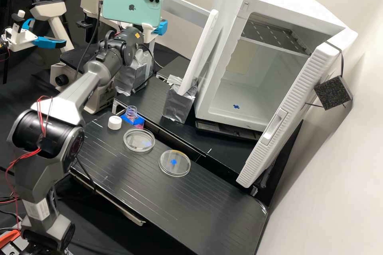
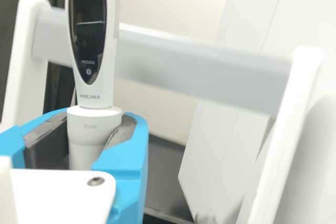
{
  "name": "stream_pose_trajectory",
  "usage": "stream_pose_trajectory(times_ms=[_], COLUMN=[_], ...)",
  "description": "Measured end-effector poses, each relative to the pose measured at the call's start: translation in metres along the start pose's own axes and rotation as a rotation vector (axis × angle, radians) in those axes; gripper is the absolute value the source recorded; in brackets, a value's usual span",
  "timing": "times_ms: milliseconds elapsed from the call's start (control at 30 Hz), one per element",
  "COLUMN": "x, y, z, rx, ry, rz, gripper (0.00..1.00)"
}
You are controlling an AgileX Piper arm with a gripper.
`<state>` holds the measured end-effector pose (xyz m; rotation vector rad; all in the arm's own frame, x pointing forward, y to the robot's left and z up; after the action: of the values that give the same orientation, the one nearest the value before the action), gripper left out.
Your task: Use the pipette
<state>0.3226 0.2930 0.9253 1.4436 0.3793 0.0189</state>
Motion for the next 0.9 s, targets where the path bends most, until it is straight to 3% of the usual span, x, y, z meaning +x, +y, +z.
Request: stream_pose_trajectory(times_ms=[200, 700, 900], x=[0.013, 0.017, 0.014], y=[-0.004, 0.024, 0.020], z=[0.001, 0.007, 0.015], rx=[0.017, 0.073, 0.100], ry=[0.001, 0.005, -0.008], rz=[-0.075, -0.008, -0.021], gripper=[0.00, 0.00, 0.00])
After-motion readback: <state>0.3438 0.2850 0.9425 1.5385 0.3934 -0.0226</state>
